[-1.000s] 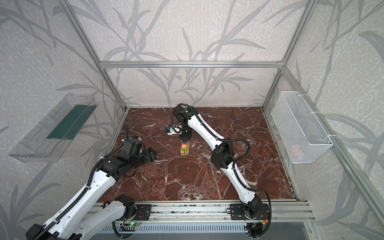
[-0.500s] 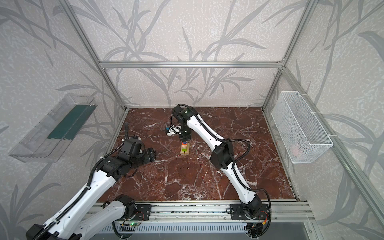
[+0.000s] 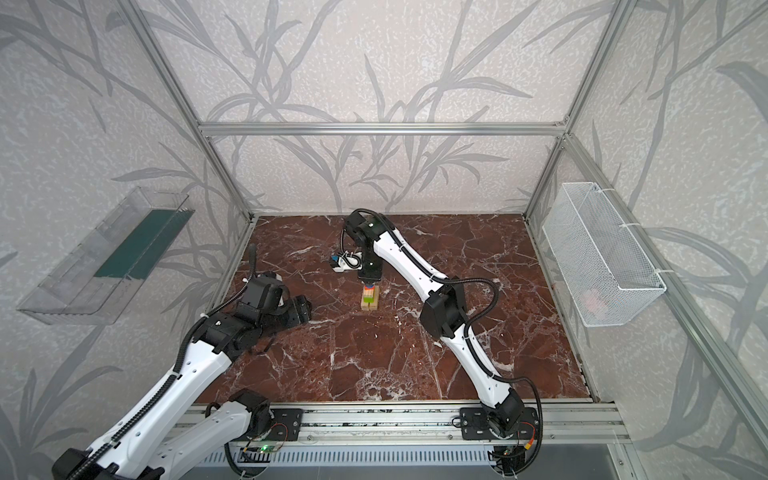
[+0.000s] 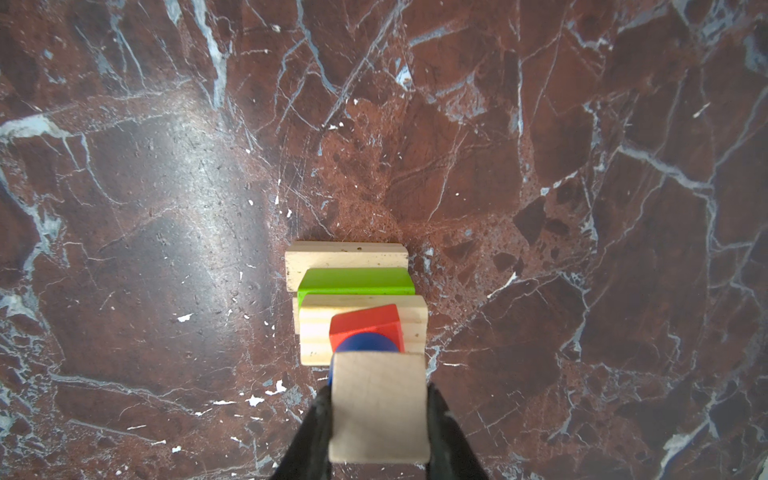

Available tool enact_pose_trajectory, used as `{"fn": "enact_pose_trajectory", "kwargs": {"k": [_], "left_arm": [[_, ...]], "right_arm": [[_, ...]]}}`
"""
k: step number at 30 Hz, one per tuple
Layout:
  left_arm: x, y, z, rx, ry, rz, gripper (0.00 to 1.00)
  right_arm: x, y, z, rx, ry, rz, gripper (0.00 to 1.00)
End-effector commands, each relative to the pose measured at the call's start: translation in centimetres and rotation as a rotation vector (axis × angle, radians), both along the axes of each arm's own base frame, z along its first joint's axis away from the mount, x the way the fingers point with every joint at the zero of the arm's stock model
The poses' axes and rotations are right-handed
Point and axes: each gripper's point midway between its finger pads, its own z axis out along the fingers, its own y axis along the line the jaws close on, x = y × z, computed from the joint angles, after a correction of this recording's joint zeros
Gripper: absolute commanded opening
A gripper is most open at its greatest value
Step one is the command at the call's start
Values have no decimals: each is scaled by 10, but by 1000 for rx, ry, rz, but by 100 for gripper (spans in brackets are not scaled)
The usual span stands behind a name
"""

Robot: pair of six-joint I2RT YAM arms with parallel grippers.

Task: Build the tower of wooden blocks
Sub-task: 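Lower the wooden cube onto the blue cylinder with the right gripper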

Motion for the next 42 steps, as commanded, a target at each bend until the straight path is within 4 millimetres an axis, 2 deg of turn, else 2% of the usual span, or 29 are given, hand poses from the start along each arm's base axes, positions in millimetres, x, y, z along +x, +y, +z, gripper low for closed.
{"fn": "enact_pose_trajectory", "kwargs": {"k": [1, 42], "left_arm": [[-2, 3, -3, -2, 4, 14, 88], [-1, 3, -4, -16, 8, 22, 88]], "right_arm": [[-7, -7, -12, -54, 22, 82, 31], [-14, -6, 1, -31, 28, 94, 41]]}}
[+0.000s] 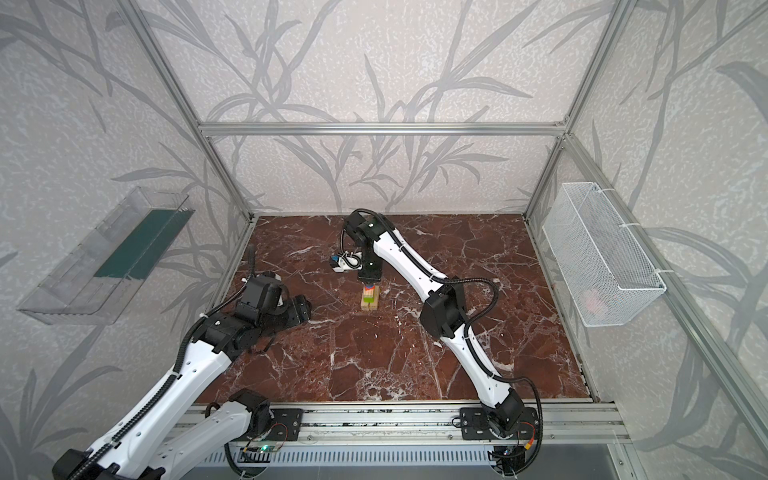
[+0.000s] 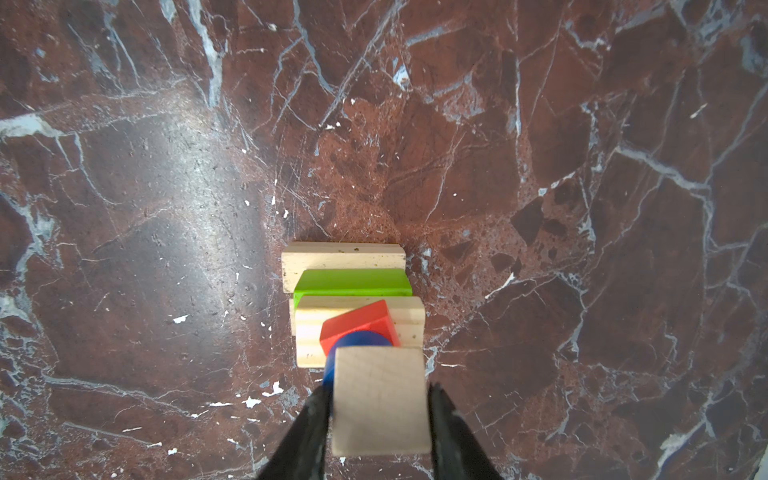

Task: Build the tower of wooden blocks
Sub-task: 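Lower the wooden cube onto the blue cylinder with the right gripper, then open the right gripper to release the wooden cube atop the tower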

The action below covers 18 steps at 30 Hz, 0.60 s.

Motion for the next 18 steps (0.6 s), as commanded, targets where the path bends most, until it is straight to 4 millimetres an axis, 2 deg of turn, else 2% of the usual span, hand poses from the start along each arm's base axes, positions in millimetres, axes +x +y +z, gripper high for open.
{"fn": "enact_pose_trajectory", "kwargs": {"k": [1, 18], "left_arm": [[-1, 2, -4, -3, 4, 13, 88], [-2, 3, -3, -5, 4, 13, 88]], "right_arm": [[-16, -6, 2, -30, 33, 92, 41], [-17, -3, 1, -28, 32, 100, 39]]}}
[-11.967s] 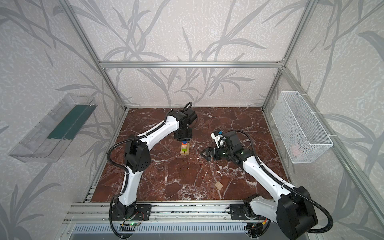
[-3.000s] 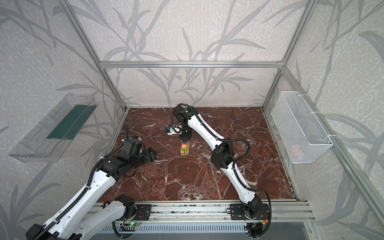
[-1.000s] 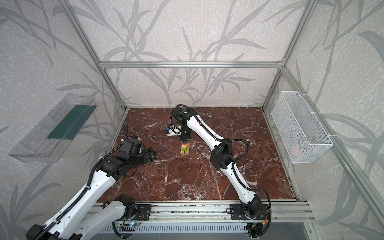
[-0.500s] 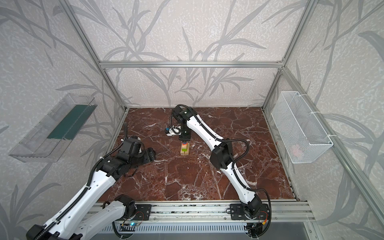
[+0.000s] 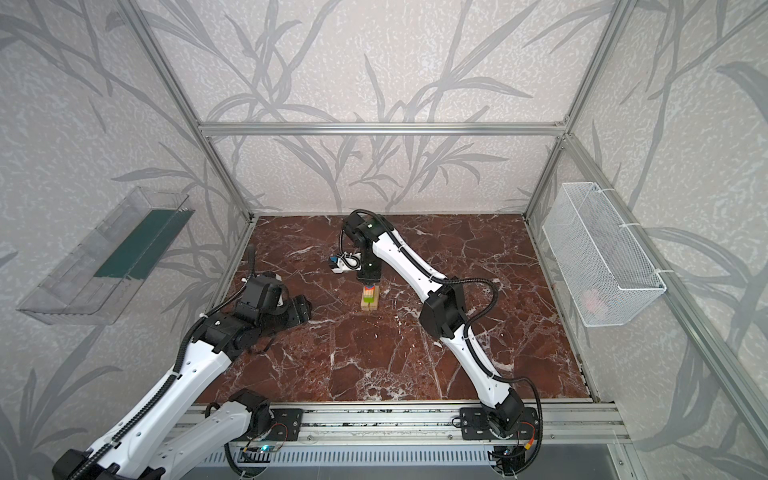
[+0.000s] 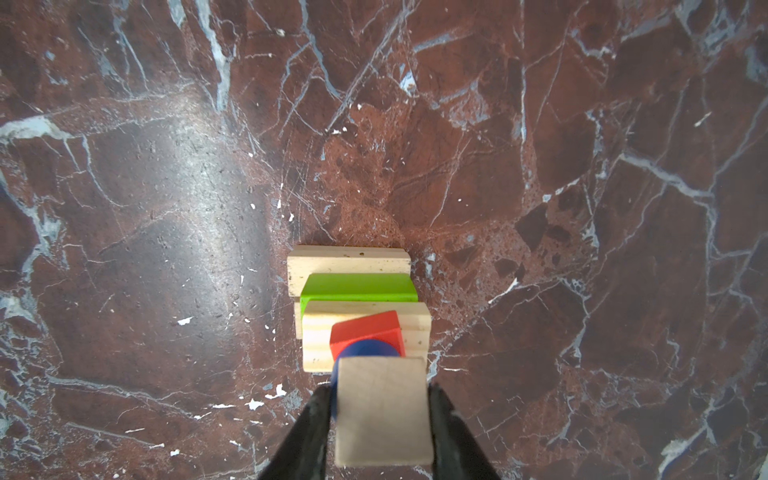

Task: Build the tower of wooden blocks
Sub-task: 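Open the right gripper to release the wooden cube atop the tower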

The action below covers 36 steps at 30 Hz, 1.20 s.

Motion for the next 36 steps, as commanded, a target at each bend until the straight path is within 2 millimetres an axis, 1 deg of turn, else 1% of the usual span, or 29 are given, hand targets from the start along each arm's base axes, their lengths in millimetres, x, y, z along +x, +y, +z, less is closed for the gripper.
{"fn": "enact_pose_trajectory", "kwargs": {"k": [1, 14, 26, 30, 34, 36], "left_arm": [[-2, 4, -3, 2, 2, 17, 88], [-2, 4, -4, -1, 4, 18, 88], [-2, 4, -3, -5, 4, 17, 88], [-2, 3, -1, -8, -1, 16, 88], [0, 3, 2, -9, -6, 16, 88], [0, 3, 4, -9, -10, 15, 88]], "right_arm": [[-14, -6, 2, -30, 28, 91, 39], [-13, -6, 2, -35, 21, 89, 39], [-10, -6, 11, -24, -6, 79, 44], [-8, -4, 16, -12, -22, 79, 49], [-9, 0, 34, 37, -40, 76, 57], [-10, 2, 46, 66, -55, 73, 64]]}}
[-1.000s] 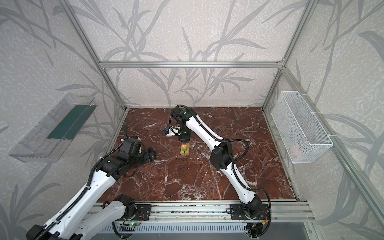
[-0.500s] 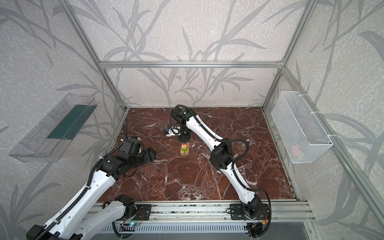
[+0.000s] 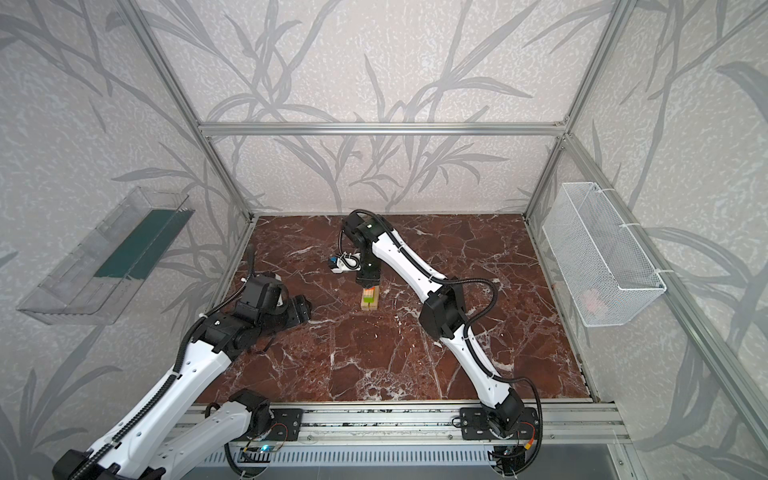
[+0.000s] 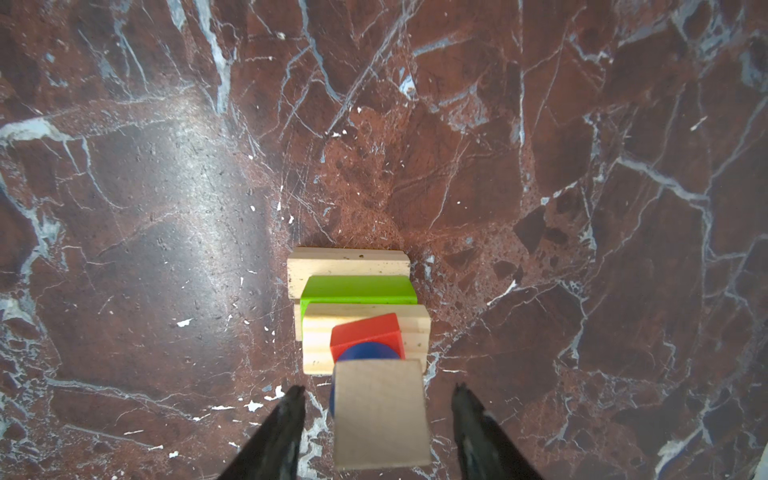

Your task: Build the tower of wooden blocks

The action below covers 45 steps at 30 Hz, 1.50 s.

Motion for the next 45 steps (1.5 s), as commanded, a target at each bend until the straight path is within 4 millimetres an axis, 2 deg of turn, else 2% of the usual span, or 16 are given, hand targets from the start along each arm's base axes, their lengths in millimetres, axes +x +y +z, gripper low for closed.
{"fn": "enact_pose_trajectory", "kwargs": {"k": [1, 7, 10, 11, 14, 17, 19, 20, 23, 26, 29, 32, 35, 38, 41, 45], "left_arm": [[0, 3, 5, -4, -13, 14, 88], [1, 2, 13, -10, -31, 12, 88], [4, 2, 20, -7, -49, 11, 89], [6, 4, 25, 2, -62, 15, 90], [15, 14, 36, 54, -106, 47, 96], [27, 40, 40, 152, -144, 154, 100], [35, 60, 36, 186, -144, 248, 100], [39, 69, 33, 191, -143, 294, 100], [47, 100, 24, 245, -143, 414, 100], [51, 128, 23, 367, -169, 489, 100], [55, 149, 29, 528, -220, 508, 100], [60, 159, 24, 629, -280, 482, 100], [69, 153, 10, 652, -373, 415, 100], [78, 144, -3, 615, -486, 379, 100], [98, 133, -10, 609, -625, 318, 100], [121, 125, -31, 642, -622, 245, 100]], "right_arm": [[-10, 0, 49, 69, -56, 67, 67], [-15, -1, 97, 186, -84, 26, 85], [-11, -11, 121, 253, -88, -57, 93], [-10, -16, 129, 283, -81, -97, 98], [5, -39, 148, 366, -73, -285, 99], [17, -71, 148, 430, -89, -481, 99], [27, -99, 145, 482, -162, -616, 99], [32, -119, 143, 514, -209, -708, 99], [30, -178, 129, 599, -300, -924, 99], [14, -236, 95, 598, -371, -1122, 99], [-4, -282, 57, 554, -467, -1279, 99], [-19, -320, 35, 529, -583, -1421, 99], [-25, -355, 19, 565, -696, -1551, 99], [-21, -369, 3, 610, -755, -1585, 99], [-13, -371, -7, 659, -827, -1545, 99], [-1, -367, -1, 813, -939, -1433, 99]]}}
